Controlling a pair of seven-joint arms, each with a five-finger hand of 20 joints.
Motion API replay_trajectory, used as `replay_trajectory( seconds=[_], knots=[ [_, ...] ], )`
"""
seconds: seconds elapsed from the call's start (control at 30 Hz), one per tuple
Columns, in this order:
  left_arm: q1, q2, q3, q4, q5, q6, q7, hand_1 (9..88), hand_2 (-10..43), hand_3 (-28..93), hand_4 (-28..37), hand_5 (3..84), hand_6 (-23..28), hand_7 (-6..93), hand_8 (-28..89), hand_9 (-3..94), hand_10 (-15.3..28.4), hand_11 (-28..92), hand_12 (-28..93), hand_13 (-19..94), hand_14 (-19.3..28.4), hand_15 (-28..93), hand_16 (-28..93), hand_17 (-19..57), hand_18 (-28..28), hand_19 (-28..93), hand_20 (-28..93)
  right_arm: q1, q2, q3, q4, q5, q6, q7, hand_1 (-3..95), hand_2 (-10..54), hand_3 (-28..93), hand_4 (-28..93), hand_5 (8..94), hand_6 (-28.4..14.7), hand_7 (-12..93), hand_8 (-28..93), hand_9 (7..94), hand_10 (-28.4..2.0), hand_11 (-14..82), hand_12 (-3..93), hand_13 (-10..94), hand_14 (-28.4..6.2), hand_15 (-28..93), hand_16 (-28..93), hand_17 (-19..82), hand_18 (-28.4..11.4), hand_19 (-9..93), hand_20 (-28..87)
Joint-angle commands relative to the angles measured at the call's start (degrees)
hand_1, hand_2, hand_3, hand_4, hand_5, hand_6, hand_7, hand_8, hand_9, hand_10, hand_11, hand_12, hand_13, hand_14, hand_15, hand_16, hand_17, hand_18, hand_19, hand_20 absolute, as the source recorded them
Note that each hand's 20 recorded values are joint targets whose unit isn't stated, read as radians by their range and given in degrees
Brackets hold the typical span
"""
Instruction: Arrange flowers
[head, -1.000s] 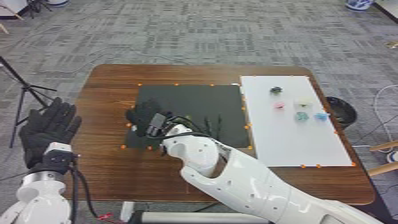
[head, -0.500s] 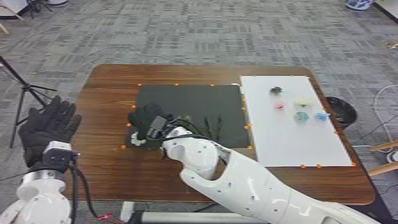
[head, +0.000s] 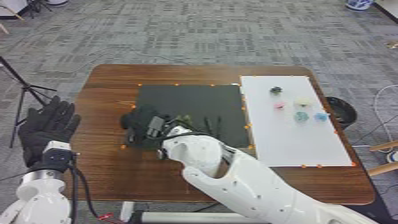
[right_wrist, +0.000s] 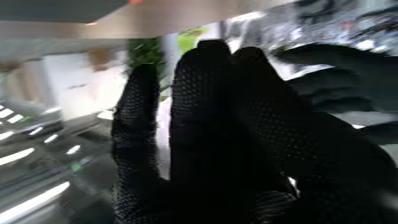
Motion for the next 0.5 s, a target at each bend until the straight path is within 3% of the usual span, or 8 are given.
replay_trajectory(
  seconds=[0.03,0.17,0.3,0.5],
  knots=[
    [0.72,0.08,-0.36,-0.11,-0.01,0.13,0.33,22.8,18.4,71,-28.3,43.3,7.0,13.0,-10,35.2,13.8,20,8,26,12.0,25,-6,-4.7,10.9,25,11,-0.31,-2.77,3.31,-0.20,-3.05,-12.44,-5.02,51.9,0.2,83,-24,57.0,1.1,21,-15,55.9,-8.4,13.6,13.7,64,-5.3,64,43,28,-19.7,74,38],
    [0.70,0.13,-0.25,-0.13,0.00,0.17,0.36,22.8,18.4,71,-28.3,43.3,7.0,13.0,-10,35.1,13.9,20,8,26,12.0,25,-6,-4.7,10.9,25,11,-0.12,-3.20,3.61,-0.04,-5.63,-15.55,-5.25,51.1,3.6,83,-24,51.9,-0.5,17,-13,49.1,-8.0,12.1,11.8,62,-6.4,69,42,26,-19.6,74,38],
    [0.54,0.07,0.09,-0.08,0.06,0.01,0.19,22.7,18.3,71,-28.3,43.3,7.0,13.0,-10,35.1,13.9,20,8,26,12.1,25,-6,-4.7,10.9,25,11,-0.04,-3.43,3.52,0.26,-5.17,-16.25,-2.77,45.6,5.3,86,-23,46.3,-3.6,14,-12,40.6,-10.4,14.4,8.7,61,-8.4,73,39,26,-20.6,75,38],
    [0.21,0.30,0.29,0.03,0.03,-0.01,0.38,22.8,18.3,71,-28.3,43.3,7.0,13.0,-10,35.1,13.9,20,8,26,12.1,25,-6,-4.7,10.9,25,11,0.51,-4.37,3.82,1.15,-9.41,-21.49,-4.05,43.3,5.9,87,-23,45.2,-4.0,14,-12,39.4,-10.6,15.3,7.6,60,-9.9,75,37,26,-21.4,75,37]
  ],
)
